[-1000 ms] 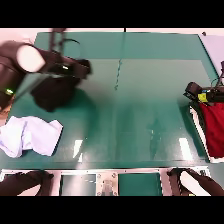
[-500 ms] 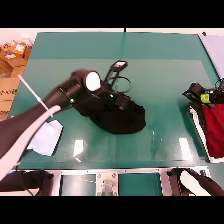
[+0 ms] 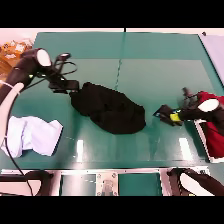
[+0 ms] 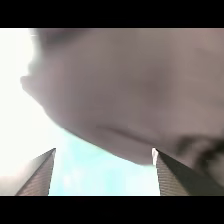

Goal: Fold the shirts.

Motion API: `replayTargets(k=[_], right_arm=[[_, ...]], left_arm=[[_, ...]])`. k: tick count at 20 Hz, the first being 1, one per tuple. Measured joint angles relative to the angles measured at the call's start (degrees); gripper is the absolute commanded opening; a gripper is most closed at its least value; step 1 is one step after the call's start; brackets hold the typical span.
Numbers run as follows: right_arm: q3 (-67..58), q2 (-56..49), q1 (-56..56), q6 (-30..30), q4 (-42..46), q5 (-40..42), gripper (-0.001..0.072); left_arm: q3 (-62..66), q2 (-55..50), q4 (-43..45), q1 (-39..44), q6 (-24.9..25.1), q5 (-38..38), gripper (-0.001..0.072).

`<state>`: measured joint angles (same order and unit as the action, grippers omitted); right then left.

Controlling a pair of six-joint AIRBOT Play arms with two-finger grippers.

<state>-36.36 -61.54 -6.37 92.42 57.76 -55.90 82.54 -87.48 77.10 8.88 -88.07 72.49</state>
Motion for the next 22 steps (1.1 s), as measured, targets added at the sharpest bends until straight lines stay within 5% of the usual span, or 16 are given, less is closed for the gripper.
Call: replayTargets(k=[4,6,8,11,14,15,16,22], right_arm=[[1.29,-6.47,8.07,-3.39,-7.52,4.7,0.0479],[1.09,-8.61,10.27,-4.59,-10.08,5.73,0.0304],[0.81,-9.88,11.34,-5.22,-11.69,6.71,0.0026],[0.02,-10.73,11.8,-6.4,-12.85,7.43,0.002],[-1.33,-11.04,11.96,-7.13,-13.33,7.87,0.002],[-1.86,-11.1,12.02,-7.28,-13.49,7.96,0.002],[-2.49,-11.13,12.07,-7.37,-13.62,7.98,0.002],[-9.27,-8.81,9.31,-9.22,-13.64,5.64,0.0019]], left_arm=[[-4.66,-0.15,0.37,-4.68,0.07,-6.82,0.072],[-7.67,-0.15,-0.87,-5.44,1.05,-9.38,0.072],[-11.06,-0.15,-4.37,-5.92,3.23,-11.78,0.072],[-16.68,-0.15,-12.57,-6.16,8.04,-14.97,0.0709],[-21.86,-0.52,-20.2,-6.34,12.26,-18.05,0.0312],[-22.95,-0.72,-22.38,-6.34,13.44,-18.75,0.0073],[-23.76,-0.96,-24.22,-6.34,14.71,-19.19,0.0024],[-20.59,0.98,-28.52,-6.4,17.86,-16.79,0.0022]])
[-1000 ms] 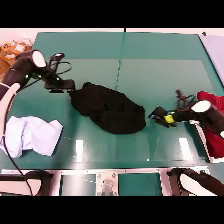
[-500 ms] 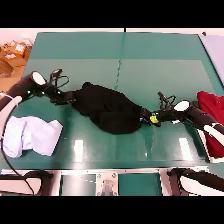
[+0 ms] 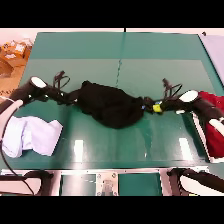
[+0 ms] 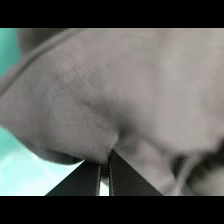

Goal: Fold the shirts.

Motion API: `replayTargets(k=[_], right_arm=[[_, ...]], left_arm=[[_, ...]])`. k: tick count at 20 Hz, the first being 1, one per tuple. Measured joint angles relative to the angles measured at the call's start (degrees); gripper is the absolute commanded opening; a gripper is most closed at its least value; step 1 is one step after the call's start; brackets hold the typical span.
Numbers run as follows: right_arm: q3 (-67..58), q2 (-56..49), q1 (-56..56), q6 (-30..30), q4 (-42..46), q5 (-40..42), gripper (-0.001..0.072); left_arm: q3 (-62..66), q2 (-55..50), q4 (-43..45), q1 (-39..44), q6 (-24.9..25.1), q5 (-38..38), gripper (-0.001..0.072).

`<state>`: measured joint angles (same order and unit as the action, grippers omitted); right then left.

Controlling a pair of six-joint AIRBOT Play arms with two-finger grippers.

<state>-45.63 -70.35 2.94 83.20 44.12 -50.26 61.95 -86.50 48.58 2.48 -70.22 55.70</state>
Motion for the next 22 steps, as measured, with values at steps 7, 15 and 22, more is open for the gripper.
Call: replayTargets(k=[7,15,22], right_arm=[[-21.73,14.93,-12.44,-1.31,-0.02,-6.88,0.0019],[-36.61,31.76,-18.27,-2.73,-0.07,-7.3,0.002],[-37.31,38.01,-18.73,-2.86,-0.2,-4.15,0.002]], left_arm=[[21.38,17.7,12.07,-0.04,-9.49,11.8,0.0022],[44.41,33.07,14.12,-0.04,-16.41,16.15,0.0023],[50.36,33.35,15.91,-0.04,-15.78,21.55,0.0023]])
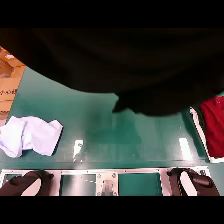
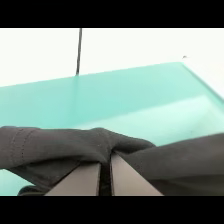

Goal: Fold the shirts.

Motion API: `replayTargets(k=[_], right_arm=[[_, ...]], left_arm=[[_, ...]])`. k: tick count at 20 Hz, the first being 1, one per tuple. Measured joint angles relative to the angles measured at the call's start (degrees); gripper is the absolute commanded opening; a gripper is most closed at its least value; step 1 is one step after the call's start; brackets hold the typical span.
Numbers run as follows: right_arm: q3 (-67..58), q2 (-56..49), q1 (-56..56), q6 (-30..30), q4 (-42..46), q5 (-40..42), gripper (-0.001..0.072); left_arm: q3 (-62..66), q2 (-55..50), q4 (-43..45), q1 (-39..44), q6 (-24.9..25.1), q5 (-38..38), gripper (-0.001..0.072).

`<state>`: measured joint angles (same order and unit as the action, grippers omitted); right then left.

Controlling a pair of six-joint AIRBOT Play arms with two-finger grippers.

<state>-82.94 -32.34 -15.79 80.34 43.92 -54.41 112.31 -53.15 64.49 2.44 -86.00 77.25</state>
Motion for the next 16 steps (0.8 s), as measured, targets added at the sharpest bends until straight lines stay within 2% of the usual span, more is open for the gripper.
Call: replayTargets(k=[3,7,11,13,14,15,16], right_arm=[[2.95,-3.72,0.04,-0.11,0.15,-0.28,0.002],[9.75,-14.71,2.12,-3.43,0.17,0.39,0.002],[14.25,-32.35,6.86,-7.69,0.22,4.37,0.0021],[14.88,-41.33,9.11,-8.87,-0.04,7.34,0.0021],[14.95,-45.53,9.99,-9.22,-0.37,8.74,0.0056],[14.88,-48.87,10.38,-9.46,-0.79,9.62,0.0202],[14.58,-51.52,10.51,-9.68,-1.49,10.62,0.0321]], left_arm=[[-5.35,-2.56,0.66,0.0,1.03,1.79,0.0024],[-22.08,-6.51,0.52,0.02,1.92,-0.17,0.0024],[-41.94,-14.03,-4.5,0.0,5.44,-11.13,0.0024],[-47.84,-19.54,-9.09,0.0,8.26,-17.73,0.0024],[-49.62,-22.8,-11.65,0.0,9.79,-21.03,0.0026],[-50.62,-25.77,-13.92,0.0,11.13,-23.89,0.0224],[-51.06,-28.79,-16.15,0.0,12.26,-26.86,0.0538]])
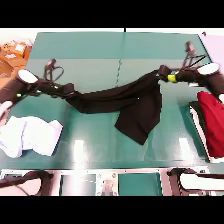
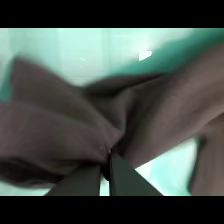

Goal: Fold the shirts.

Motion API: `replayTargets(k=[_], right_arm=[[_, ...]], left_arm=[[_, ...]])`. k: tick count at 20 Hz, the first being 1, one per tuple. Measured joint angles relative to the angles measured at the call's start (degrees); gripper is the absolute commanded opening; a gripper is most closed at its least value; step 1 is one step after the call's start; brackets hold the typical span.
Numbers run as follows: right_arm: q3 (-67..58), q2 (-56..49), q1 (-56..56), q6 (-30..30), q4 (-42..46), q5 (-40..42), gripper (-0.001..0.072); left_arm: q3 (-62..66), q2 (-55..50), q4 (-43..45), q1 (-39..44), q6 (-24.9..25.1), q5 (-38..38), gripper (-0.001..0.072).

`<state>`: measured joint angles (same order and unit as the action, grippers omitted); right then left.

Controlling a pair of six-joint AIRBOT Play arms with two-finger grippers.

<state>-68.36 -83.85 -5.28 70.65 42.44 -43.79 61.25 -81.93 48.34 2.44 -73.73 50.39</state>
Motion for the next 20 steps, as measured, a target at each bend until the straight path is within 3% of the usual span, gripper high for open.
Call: replayTargets(k=[1,3,4,5,9,10,12,13,17,20], right_arm=[[-0.46,-2.08,-0.17,-0.22,-0.48,0.63,0.0337],[-1.73,-4.2,-2.05,-0.37,-0.94,0.48,0.0333],[-2.54,-4.33,-3.91,-0.42,-1.14,-0.57,0.0257],[-3.13,-4.13,-5.99,-0.42,-1.27,-2.49,0.0176],[-2.32,-0.24,-16.61,0.39,-0.92,-12.22,0.0177],[-0.48,1.18,-18.95,0.68,-0.76,-14.25,0.0194],[4.52,3.82,-22.58,0.87,-0.74,-16.04,0.0418],[7.8,4.87,-23.87,1.01,-0.39,-16.74,0.0469],[19.98,6.78,-25.07,0.87,-0.5,-16.52,0.0474],[25.94,6.84,-22.6,-0.15,-0.48,-14.45,0.0474]], left_arm=[[0.09,-2.14,-1.42,-0.04,0.85,-2.38,0.0611],[1.77,-4.85,-2.58,-0.94,1.9,-5.29,0.0614],[3.45,-5.66,-2.32,-1.99,2.21,-5.55,0.0614],[5.51,-6.08,-1.68,-3.45,2.56,-4.46,0.0614],[13.18,-7.06,2.23,-10.91,3.1,7.54,0.0614],[14.14,-7.28,3.28,-12.41,3.28,11.3,0.0614],[15.28,-7.48,5.66,-14.62,3.89,16.04,0.0614],[15.19,-7.63,7.17,-15.37,4.31,18.4,0.0614],[12.15,-7.78,7.96,-16.55,6.99,21.57,0.0614],[7.91,-7.8,7.65,-16.81,8.31,19.93,0.0614]])
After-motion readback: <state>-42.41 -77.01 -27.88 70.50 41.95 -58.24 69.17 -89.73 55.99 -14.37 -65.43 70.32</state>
